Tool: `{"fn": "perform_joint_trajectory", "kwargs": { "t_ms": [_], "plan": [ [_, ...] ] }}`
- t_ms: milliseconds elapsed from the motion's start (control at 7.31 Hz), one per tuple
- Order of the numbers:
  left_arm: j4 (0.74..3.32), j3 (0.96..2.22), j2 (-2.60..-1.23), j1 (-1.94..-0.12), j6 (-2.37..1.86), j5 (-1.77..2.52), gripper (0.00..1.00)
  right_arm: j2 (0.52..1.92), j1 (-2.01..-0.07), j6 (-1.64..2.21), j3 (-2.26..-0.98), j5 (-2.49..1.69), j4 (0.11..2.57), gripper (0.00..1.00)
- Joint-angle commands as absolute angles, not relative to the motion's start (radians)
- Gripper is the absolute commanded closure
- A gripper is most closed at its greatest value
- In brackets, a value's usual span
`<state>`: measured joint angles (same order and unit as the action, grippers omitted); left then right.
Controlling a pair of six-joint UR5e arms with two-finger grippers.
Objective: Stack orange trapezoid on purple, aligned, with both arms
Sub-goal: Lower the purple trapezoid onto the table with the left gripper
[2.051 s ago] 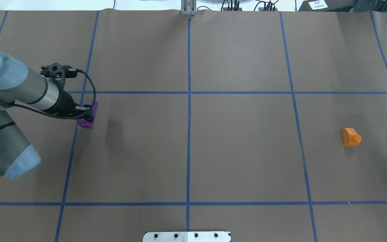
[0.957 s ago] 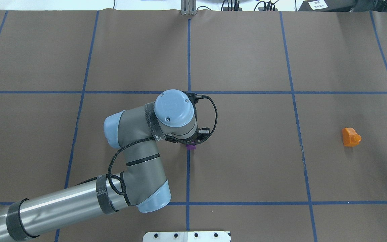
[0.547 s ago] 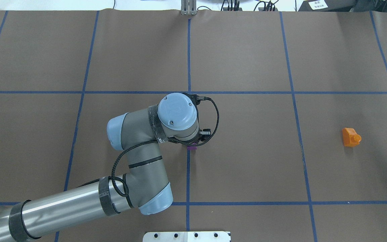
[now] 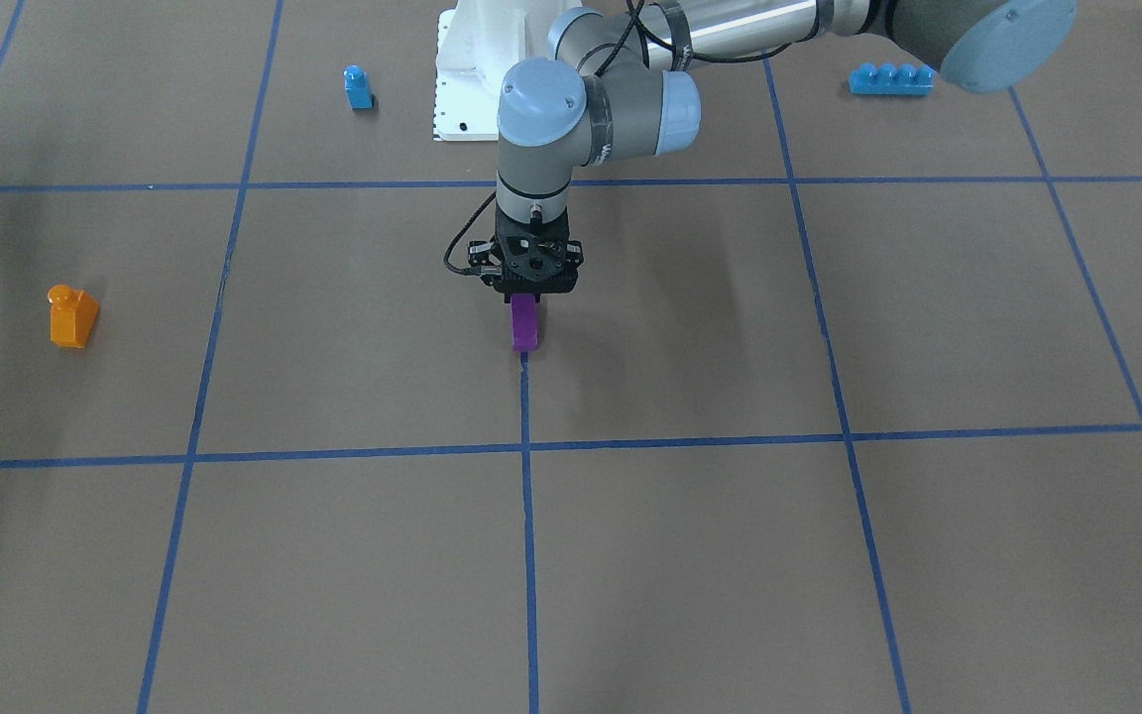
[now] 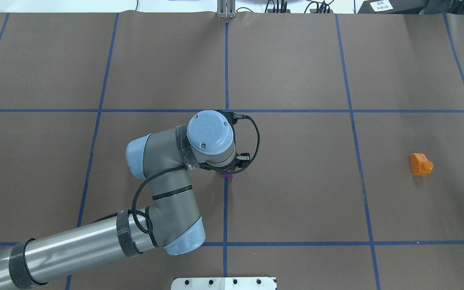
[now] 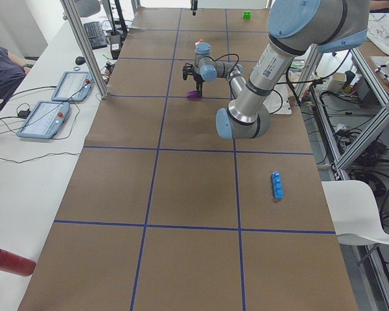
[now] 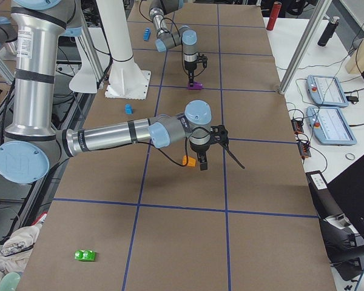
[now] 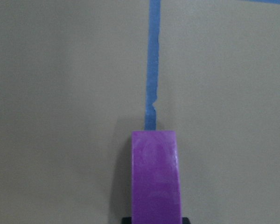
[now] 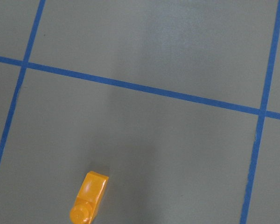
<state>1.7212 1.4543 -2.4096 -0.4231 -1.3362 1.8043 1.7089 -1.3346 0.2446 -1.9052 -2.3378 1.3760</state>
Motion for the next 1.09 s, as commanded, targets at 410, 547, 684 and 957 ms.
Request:
{"fn": "perform_joint_trajectory", "kwargs": {
  "t_ms": [410,547,684,957],
  "plan": [
    [1.721,1.454,-2.410,-0.422,-1.336,1.805,0.65,1.710,-1.335,0.245,-1.905,-2.338,1.374,0.00],
    [1.721,1.454,-2.410,-0.420,-1.336,1.805,0.57,1.710,-1.335,0.245,-1.908,-2.339,1.376,0.00],
    [1.721,1.454,-2.410,-0.420,-1.336,1.804,0.45,1.710,-1.335,0.245,-1.908,-2.339,1.376,0.00],
    [1.721,1.450,-2.410,-0.425,-1.335,1.804,0.06,1.710,-1.335,0.247,-1.908,-2.347,1.376,0.00]
  ]
}}
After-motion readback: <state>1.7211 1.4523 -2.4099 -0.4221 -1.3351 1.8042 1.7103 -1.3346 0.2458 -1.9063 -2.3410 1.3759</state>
